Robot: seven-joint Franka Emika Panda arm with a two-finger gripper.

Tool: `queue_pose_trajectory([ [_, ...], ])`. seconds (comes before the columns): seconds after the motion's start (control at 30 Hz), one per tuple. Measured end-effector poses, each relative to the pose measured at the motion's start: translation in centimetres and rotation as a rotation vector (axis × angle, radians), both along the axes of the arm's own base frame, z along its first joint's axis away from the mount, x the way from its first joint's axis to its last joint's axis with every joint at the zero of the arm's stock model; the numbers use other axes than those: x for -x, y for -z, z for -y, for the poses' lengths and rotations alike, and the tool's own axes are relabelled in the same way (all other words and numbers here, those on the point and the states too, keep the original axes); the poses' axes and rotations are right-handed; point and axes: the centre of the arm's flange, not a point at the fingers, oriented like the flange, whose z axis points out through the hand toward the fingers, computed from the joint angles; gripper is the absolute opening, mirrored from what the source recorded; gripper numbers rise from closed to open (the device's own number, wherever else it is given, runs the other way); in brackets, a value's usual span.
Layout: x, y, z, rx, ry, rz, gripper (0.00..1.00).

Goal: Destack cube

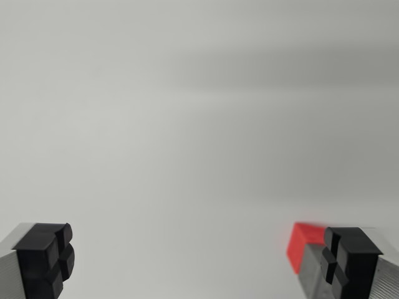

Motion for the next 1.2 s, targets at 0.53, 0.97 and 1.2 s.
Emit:
queue_pose_trajectory([
  [0.53, 0.0, 0.1, 0.0, 0.0, 0.0, -0.002, 1.0],
  [0.97, 0.9, 1.0, 0.7, 0.0, 0.009, -0.009, 1.0],
  [1.2, 1.6, 1.7, 1.2, 0.0, 0.016, -0.011, 1.0],
])
